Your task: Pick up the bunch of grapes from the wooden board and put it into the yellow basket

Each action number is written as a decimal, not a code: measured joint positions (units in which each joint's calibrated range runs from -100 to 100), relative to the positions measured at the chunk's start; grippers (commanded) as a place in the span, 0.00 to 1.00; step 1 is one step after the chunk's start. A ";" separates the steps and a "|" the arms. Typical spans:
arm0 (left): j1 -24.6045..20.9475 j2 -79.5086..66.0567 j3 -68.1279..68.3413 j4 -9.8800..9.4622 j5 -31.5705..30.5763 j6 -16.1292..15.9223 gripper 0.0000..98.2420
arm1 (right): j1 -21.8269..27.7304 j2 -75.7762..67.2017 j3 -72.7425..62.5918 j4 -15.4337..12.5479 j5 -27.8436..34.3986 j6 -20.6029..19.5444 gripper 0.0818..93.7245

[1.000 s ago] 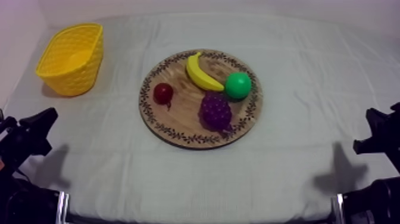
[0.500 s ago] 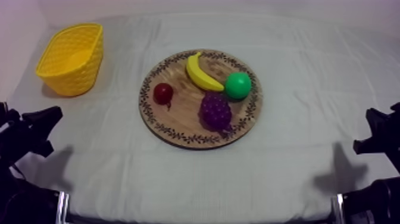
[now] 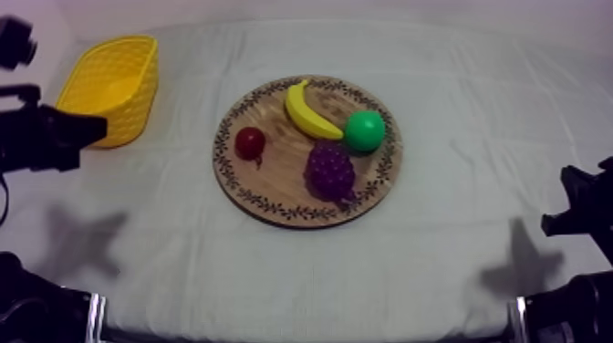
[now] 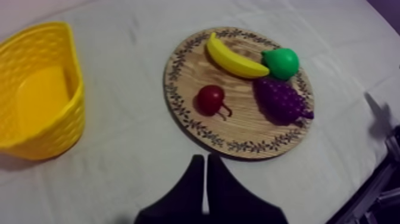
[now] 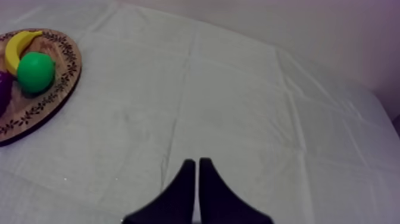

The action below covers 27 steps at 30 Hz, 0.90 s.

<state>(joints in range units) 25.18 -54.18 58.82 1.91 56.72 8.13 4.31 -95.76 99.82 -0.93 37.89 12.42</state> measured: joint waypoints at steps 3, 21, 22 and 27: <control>2.12 7.27 -7.70 -0.73 4.64 0.92 0.00 | 0.00 0.00 0.00 0.00 0.00 0.00 0.00; 11.57 40.09 -40.32 -2.75 27.32 14.43 0.00 | 0.00 0.00 0.00 0.00 0.00 0.00 0.00; 11.92 41.31 -41.13 -2.67 27.49 15.36 0.00 | 0.00 0.00 0.00 0.00 0.00 0.00 0.00; 12.87 48.63 -46.15 -1.08 28.09 17.35 0.00 | 0.00 0.00 0.00 0.00 0.00 0.00 0.00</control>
<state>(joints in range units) 38.05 -5.55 12.67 0.82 84.81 25.48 4.31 -95.76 99.82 -0.93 37.89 12.42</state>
